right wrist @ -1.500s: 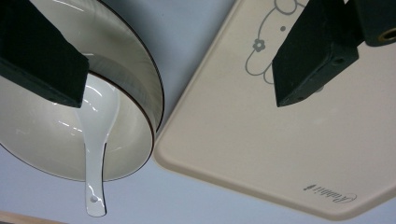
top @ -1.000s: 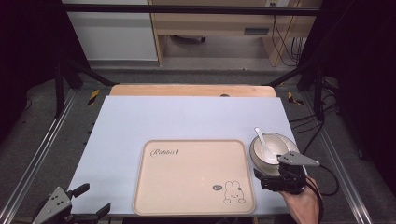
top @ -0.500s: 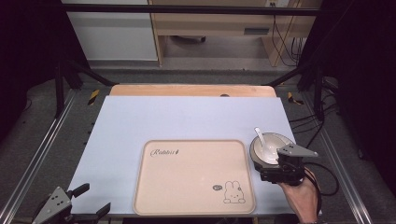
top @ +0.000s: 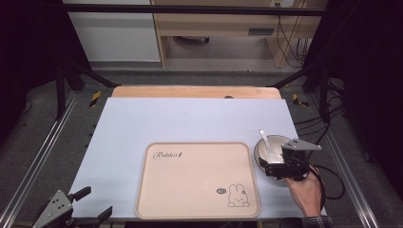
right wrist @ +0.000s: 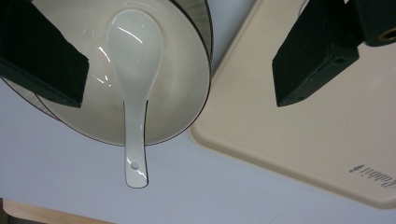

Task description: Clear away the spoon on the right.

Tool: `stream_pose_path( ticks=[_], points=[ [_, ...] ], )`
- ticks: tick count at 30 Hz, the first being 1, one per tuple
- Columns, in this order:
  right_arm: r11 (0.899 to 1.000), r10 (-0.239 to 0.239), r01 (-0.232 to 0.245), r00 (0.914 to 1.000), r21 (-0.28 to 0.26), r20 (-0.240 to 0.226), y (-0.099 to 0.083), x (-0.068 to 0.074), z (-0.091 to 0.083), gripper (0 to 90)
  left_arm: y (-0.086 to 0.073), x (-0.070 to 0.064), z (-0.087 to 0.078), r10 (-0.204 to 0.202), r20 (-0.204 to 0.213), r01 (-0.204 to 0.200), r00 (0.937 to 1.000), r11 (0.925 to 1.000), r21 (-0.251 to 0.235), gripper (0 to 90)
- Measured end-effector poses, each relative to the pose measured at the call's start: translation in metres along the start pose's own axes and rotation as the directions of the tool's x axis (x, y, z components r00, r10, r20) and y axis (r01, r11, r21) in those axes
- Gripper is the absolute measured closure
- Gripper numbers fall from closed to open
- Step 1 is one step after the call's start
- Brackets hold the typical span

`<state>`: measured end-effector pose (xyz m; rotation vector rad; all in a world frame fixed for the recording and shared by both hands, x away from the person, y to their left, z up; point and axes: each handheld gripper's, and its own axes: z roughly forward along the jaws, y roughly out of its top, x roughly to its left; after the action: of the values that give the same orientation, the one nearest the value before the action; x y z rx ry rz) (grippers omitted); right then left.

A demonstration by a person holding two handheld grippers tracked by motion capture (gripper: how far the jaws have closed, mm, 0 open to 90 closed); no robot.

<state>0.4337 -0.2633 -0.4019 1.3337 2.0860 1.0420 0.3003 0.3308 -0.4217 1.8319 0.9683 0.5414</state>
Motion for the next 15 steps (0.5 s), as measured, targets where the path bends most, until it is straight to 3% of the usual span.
stream_pose_path(
  ticks=[15],
  points=[
    [0.999,0.032,-0.034,0.9978,0.039,0.058,0.007,-0.018,0.014,2.7,0.000,0.000,0.000,0.002,0.000,-0.002,1.0000,1.0000,0.000,1.8]
  ],
)
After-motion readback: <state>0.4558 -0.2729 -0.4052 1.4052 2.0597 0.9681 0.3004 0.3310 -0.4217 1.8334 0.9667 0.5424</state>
